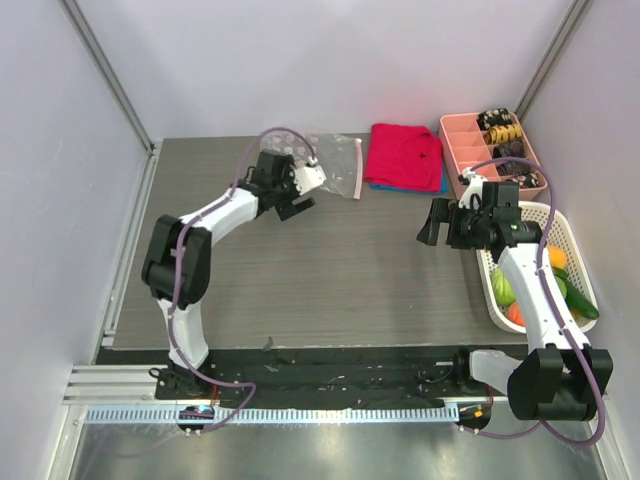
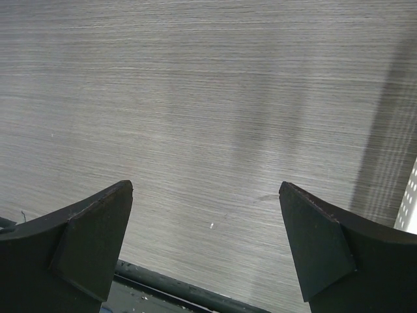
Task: Place the food in the zip-top bag and seal the zipper
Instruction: Pick up the zipper food storage bag at the center of the board.
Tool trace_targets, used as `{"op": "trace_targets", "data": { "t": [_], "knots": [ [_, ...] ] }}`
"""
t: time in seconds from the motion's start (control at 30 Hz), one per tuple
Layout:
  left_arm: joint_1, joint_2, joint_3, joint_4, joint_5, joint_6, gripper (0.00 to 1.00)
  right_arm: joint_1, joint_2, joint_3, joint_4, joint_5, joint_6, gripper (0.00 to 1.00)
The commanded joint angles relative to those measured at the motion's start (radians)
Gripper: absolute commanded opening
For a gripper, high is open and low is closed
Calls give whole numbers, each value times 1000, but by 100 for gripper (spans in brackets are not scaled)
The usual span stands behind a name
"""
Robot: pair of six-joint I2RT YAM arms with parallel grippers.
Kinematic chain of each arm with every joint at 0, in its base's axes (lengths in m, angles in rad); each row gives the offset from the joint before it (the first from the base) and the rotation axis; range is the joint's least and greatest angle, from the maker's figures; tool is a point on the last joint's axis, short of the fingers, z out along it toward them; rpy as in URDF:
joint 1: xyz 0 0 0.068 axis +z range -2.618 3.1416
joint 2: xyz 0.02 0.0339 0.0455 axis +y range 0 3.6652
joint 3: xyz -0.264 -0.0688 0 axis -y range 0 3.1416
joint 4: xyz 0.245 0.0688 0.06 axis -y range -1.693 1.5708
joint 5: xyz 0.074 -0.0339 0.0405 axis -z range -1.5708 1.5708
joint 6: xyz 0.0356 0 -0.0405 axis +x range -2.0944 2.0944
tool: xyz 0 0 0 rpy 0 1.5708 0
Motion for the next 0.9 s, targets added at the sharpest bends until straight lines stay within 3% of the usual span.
{"op": "trace_targets", "data": {
  "t": [0.0,0.27,0.57,0.73,0.77,0.87],
  "knots": [
    [-34,115,-16,309,53,333,99,-1,7,15,32,-40,-1,100],
    [-67,346,51,510,39,510,85,-1,21,5,38,-64,-1,100],
    [-83,500,215,441,-10,494,43,-1,43,14,61,-112,51,100],
    [-81,400,182,342,37,403,4,-1,81,71,52,-148,30,100],
    [-83,315,143,322,60,377,0,-1,81,93,46,-149,18,100],
    [-81,133,94,196,140,264,0,-1,75,158,-3,-136,-57,100]
  ]
}}
